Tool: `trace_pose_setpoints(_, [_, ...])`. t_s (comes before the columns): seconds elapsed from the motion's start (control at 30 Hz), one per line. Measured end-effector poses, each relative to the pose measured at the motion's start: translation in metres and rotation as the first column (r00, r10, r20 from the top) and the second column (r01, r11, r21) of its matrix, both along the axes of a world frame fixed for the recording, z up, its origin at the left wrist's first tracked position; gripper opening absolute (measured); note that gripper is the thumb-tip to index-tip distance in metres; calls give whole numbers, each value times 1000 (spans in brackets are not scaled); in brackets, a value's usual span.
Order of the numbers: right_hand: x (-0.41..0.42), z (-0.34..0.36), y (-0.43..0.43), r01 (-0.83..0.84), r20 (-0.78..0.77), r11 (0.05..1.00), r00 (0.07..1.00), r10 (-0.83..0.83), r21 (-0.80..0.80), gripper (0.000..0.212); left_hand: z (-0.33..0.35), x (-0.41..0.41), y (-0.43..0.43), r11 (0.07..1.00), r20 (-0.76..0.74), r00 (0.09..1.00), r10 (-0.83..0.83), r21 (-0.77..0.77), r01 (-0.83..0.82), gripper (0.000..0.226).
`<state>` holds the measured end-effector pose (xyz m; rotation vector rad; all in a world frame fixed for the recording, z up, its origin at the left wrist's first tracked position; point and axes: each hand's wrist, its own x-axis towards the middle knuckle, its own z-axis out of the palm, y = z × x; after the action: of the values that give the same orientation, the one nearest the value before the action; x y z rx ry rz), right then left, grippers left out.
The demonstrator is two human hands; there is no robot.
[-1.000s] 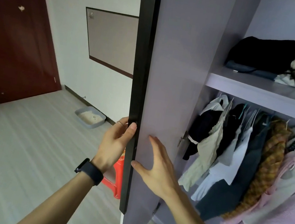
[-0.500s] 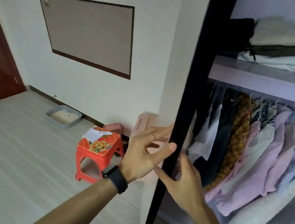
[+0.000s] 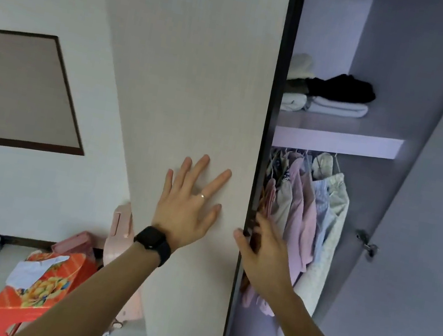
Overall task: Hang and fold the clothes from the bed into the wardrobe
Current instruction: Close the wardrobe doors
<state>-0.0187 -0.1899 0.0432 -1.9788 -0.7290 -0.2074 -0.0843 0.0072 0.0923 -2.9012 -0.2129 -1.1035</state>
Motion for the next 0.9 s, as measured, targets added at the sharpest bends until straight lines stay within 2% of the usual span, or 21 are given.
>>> trace_pose_setpoints(0.17, [44,1,12,72,-80,997,994,-70,32,45,7,38,8,987,-39,996,83,142,-77,88])
trace_pose_setpoints(0.33, [94,14,25,40,-123,999,991,-41,-17,43,8,76,2,982,-85,984,159,121,-148,96])
trace_pose_setpoints(0.53, [139,26,40,-19,-139,997,990,9,-71,42,-2,121,2,970,-108,966,236,80,-228,89])
trace_pose_setpoints(0.77, [178,23,53,-57,-154,997,987,49,-46,39,-10,158,15,963,-67,964,259,91,-252,76])
trace_pose_setpoints(0.9, [192,14,58,-63,-115,997,992,58,-47,42,-15,168,24,962,-44,965,259,103,-253,74])
